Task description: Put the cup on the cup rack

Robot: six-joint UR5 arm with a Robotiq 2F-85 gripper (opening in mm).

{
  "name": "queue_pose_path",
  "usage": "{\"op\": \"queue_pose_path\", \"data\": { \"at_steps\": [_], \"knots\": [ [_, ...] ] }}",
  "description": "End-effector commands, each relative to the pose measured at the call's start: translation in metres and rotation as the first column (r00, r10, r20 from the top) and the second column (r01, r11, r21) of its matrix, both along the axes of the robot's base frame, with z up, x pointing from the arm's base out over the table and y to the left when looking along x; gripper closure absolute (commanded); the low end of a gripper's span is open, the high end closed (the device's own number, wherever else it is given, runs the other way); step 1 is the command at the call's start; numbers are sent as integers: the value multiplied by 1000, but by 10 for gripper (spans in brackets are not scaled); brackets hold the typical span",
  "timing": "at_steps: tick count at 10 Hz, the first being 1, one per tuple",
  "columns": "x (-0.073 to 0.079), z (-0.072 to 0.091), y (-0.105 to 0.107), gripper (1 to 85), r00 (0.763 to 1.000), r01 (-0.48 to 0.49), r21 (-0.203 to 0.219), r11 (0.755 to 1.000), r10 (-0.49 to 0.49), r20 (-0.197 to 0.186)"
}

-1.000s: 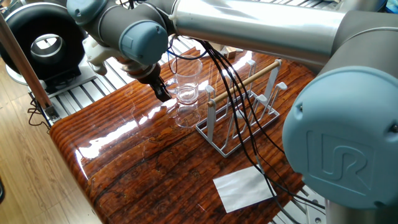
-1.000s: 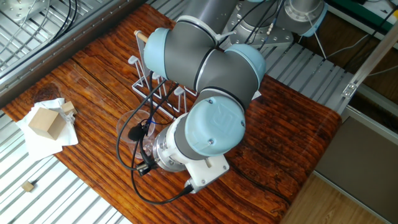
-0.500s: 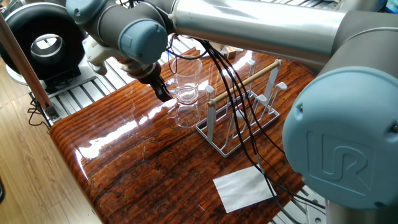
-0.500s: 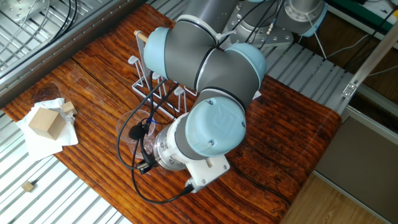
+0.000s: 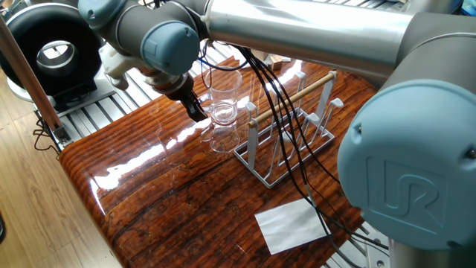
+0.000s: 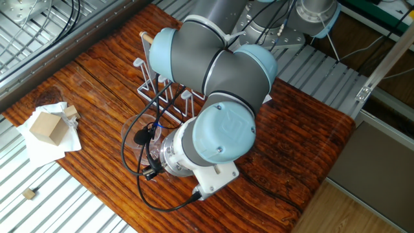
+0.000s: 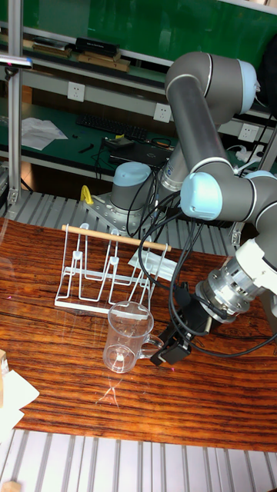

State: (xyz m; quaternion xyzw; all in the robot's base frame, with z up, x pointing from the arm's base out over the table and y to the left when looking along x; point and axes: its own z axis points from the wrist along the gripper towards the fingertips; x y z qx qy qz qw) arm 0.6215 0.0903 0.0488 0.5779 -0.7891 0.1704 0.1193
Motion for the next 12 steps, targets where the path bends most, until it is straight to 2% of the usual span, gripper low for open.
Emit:
{"op": "queue_pose_path", "data": {
  "at_steps": [1,7,12],
  "knots": [
    [-1,-1,1,290,1000,7,10,1000,-7,-4],
    [-12,4,-2,307,999,18,-9,1000,-18,-38],
    [-21,6,-9,310,998,28,-48,998,-30,-59]
  ]
}}
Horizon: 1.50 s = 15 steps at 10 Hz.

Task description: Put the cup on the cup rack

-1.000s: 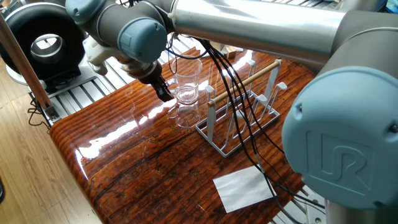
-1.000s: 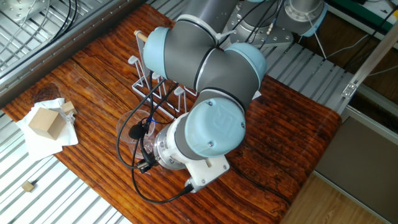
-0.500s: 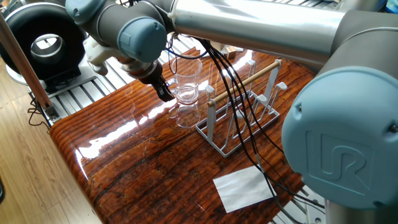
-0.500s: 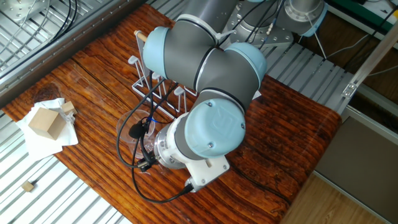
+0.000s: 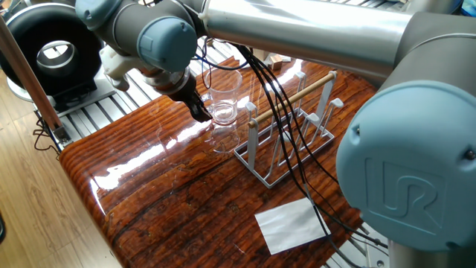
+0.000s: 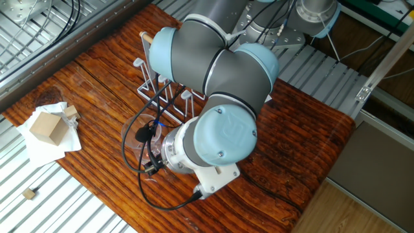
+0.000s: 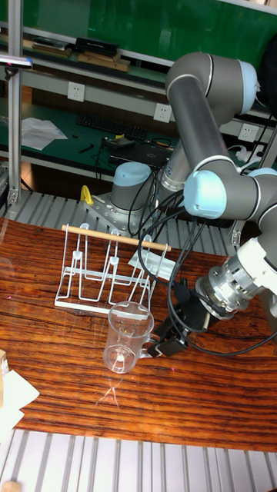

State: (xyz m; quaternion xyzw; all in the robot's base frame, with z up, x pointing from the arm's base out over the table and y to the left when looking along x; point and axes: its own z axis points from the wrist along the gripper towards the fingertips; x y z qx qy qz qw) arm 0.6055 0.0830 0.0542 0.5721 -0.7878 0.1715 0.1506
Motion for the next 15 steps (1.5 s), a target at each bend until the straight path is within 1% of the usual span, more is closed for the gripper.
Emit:
{"op": "queue_pose_path", "data": {
  "at_steps": [1,5,15],
  "knots": [
    [-5,1,-2,310,1000,13,-7,1000,-13,-13],
    [-5,2,1,317,1000,17,0,1000,-17,-11],
    [-7,9,6,327,1000,23,11,1000,-23,-16]
  ]
}}
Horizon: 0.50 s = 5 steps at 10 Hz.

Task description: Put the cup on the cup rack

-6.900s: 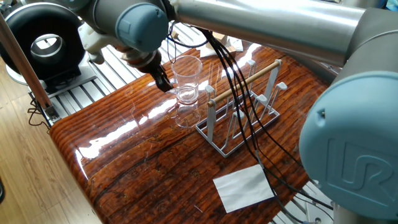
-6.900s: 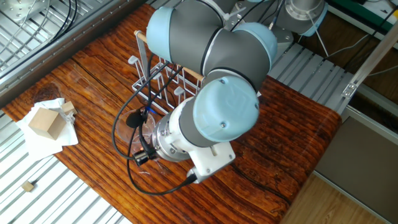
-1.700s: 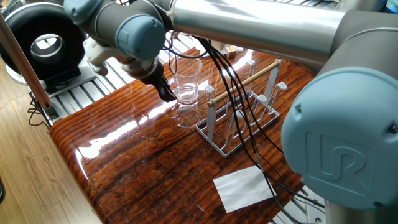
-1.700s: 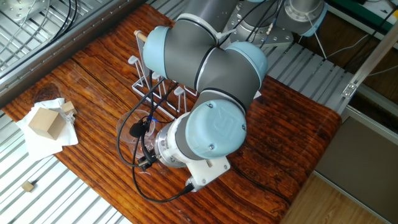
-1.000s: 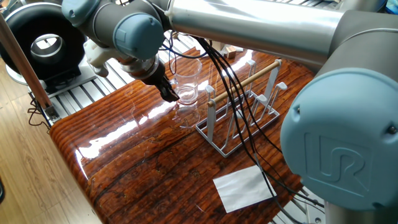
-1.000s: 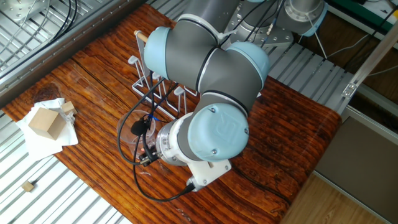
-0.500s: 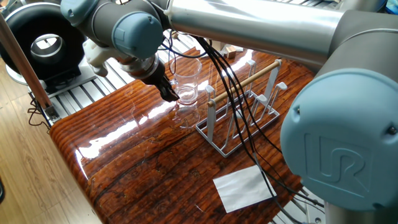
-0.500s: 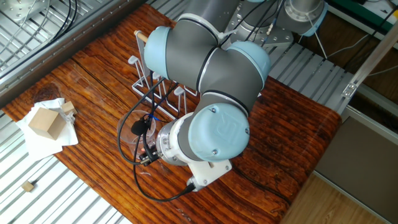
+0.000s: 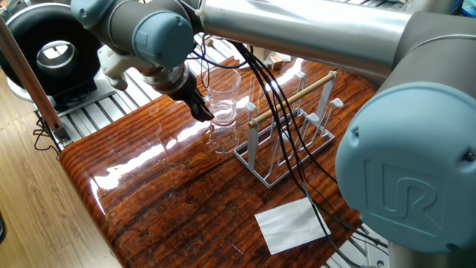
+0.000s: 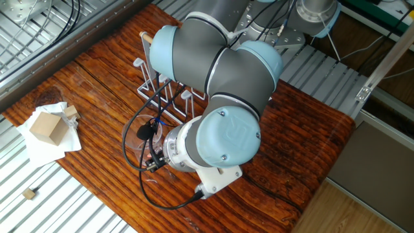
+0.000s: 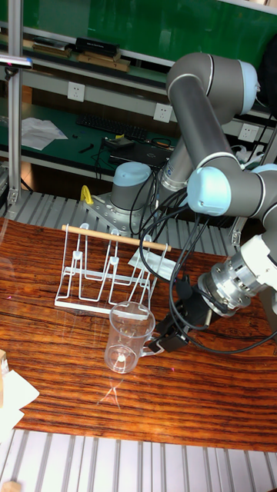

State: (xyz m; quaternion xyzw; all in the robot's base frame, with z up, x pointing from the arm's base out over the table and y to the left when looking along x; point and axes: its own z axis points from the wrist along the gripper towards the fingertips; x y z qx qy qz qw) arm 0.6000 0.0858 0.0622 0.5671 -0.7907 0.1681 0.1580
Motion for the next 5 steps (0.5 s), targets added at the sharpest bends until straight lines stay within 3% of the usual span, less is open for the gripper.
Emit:
{"op": "queue_pose_path", "data": {
  "at_steps": [1,3,4,5],
  "knots": [
    [-1,2,3,337,1000,9,15,1000,-9,-1],
    [0,2,3,370,1000,14,14,1000,-14,5],
    [1,2,3,443,1000,16,16,1000,-16,11],
    [2,1,3,460,1000,15,17,1000,-16,16]
  ]
}}
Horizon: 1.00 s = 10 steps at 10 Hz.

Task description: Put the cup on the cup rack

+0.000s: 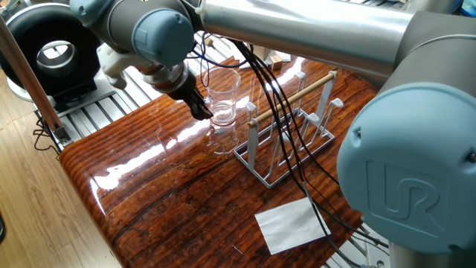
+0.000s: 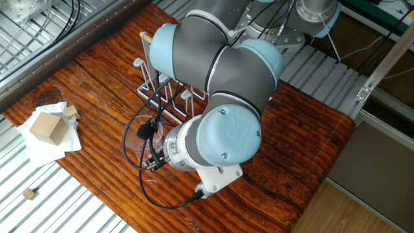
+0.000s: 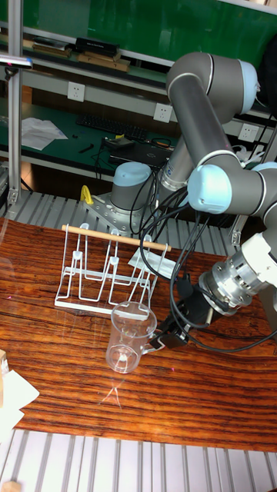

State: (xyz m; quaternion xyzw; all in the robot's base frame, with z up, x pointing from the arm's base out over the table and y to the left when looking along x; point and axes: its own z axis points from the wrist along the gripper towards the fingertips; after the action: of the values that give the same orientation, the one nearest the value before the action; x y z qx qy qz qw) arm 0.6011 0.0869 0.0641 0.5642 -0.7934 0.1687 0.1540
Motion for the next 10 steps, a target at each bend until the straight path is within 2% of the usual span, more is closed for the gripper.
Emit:
{"op": "queue_pose_path", "data": {
  "at_steps": [1,2,3,5,6,7,10],
  "knots": [
    [5,0,0,550,1000,7,6,1000,-7,22],
    [6,1,0,733,999,14,1,1000,-14,32],
    [7,1,-1,847,999,21,-2,1000,-21,39],
    [9,1,-2,847,999,16,-2,1000,-16,45],
    [5,3,-4,847,999,20,-13,1000,-20,27],
    [4,3,-4,847,999,25,-10,1000,-24,26],
    [-4,-1,17,847,997,82,80,993,-83,9]
  ]
}}
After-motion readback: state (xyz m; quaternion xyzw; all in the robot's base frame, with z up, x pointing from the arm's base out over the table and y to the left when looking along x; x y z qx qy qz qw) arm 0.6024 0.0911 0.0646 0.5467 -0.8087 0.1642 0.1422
